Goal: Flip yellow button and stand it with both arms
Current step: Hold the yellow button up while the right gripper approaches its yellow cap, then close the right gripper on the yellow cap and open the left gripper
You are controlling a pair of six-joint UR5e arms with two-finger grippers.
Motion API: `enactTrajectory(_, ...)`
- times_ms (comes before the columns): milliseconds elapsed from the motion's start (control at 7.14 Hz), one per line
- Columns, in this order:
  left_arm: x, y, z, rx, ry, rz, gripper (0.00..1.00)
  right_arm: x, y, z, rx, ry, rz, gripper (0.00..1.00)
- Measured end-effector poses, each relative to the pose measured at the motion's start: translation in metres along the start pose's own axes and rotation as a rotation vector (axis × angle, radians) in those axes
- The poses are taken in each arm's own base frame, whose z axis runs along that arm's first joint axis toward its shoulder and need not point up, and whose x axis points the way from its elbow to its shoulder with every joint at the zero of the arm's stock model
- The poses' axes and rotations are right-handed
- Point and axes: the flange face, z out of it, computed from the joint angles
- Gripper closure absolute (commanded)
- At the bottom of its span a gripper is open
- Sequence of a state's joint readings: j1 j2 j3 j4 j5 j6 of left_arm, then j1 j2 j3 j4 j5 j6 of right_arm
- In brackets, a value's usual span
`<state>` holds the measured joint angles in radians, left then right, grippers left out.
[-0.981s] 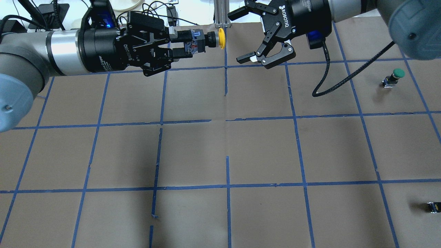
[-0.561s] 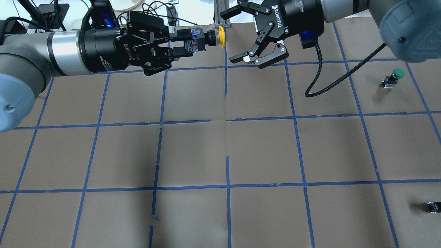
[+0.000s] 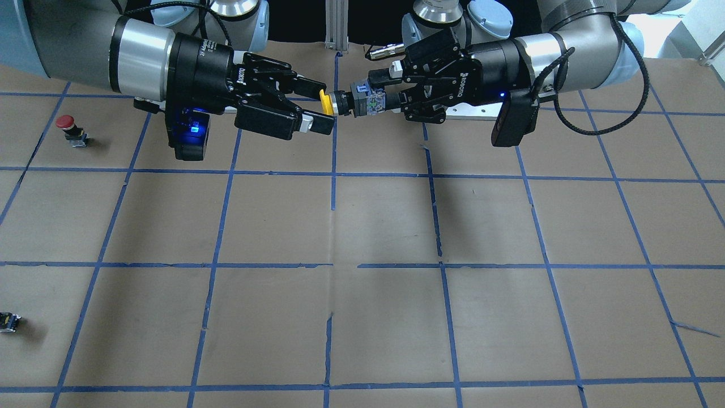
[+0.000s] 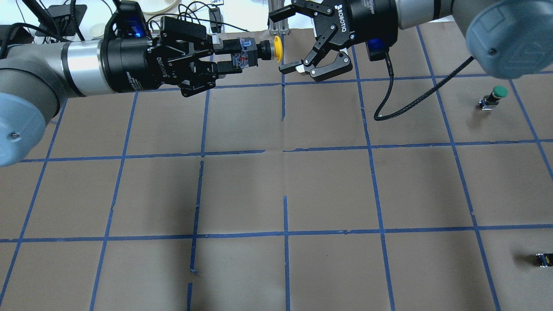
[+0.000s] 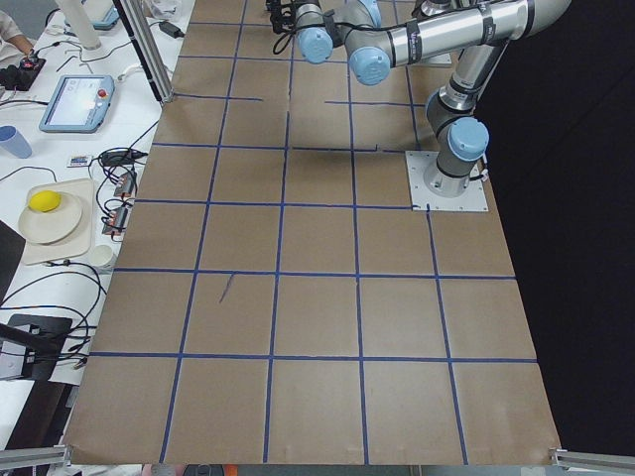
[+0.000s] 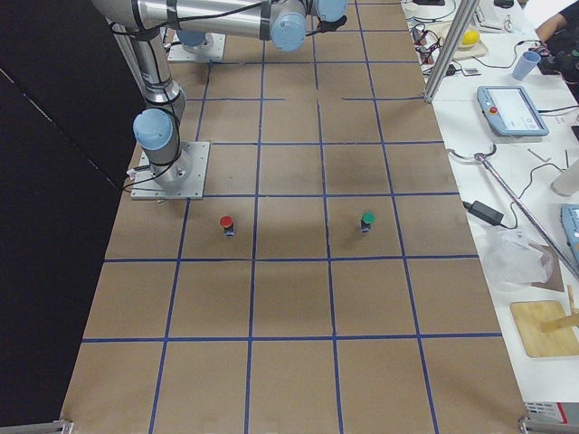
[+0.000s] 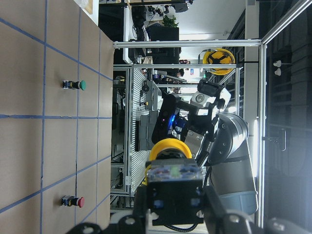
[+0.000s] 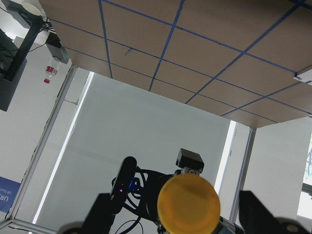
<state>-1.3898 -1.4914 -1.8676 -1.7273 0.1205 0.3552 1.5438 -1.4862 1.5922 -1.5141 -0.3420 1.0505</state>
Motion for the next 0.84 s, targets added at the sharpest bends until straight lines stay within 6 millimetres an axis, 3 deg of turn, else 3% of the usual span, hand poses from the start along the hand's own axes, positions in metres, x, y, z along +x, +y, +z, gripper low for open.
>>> enactTrajectory(841,-0.008,0.003,0.001,0.003,0.008,0.008,0.73,0.002,-0.011,0.003,-0.001,0.014,0.050,0.19)
